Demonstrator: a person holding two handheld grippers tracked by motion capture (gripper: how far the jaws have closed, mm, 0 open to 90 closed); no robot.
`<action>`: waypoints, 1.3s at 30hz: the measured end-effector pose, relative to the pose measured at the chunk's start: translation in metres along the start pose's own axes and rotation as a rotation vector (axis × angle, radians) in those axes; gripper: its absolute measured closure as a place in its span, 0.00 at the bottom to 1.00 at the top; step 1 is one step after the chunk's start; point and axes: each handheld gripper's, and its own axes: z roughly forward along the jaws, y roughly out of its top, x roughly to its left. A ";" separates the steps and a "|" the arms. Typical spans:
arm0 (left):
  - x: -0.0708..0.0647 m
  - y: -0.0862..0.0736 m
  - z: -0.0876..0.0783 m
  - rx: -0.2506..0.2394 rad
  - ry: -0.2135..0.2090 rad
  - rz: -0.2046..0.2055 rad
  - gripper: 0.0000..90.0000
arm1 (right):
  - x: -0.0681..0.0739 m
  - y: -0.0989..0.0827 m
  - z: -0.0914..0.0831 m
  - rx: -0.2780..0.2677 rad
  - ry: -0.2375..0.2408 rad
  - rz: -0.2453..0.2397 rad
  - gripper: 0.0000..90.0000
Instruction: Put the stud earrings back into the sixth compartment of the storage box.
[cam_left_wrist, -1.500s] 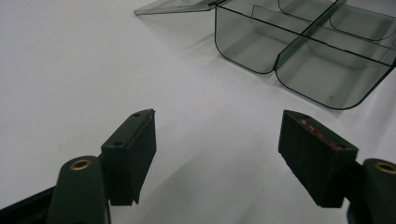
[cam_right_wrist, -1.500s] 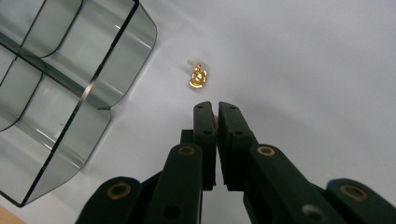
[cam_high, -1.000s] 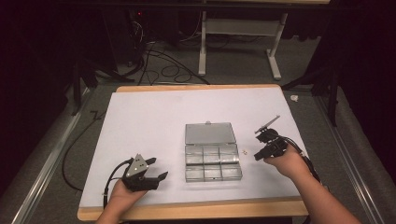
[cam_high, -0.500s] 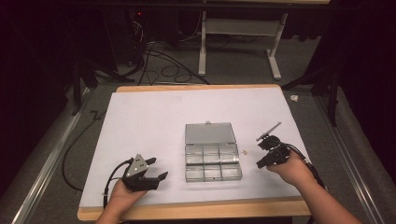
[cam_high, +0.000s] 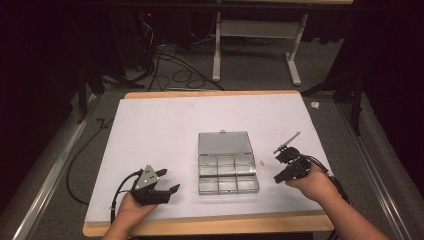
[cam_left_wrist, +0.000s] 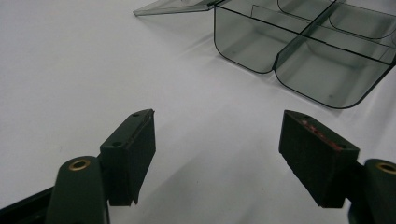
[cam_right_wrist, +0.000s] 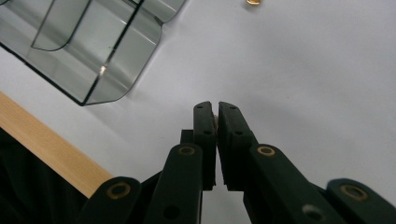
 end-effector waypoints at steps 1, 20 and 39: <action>0.000 0.000 0.000 0.000 0.000 0.000 0.31 | 0.001 0.000 -0.002 0.001 -0.001 -0.002 0.97; 0.000 0.000 0.000 -0.001 -0.003 0.002 0.31 | 0.028 0.018 -0.026 -0.007 -0.003 -0.061 0.97; 0.000 0.000 0.000 -0.001 -0.009 0.001 0.31 | 0.063 0.049 -0.016 0.001 0.032 -0.167 0.97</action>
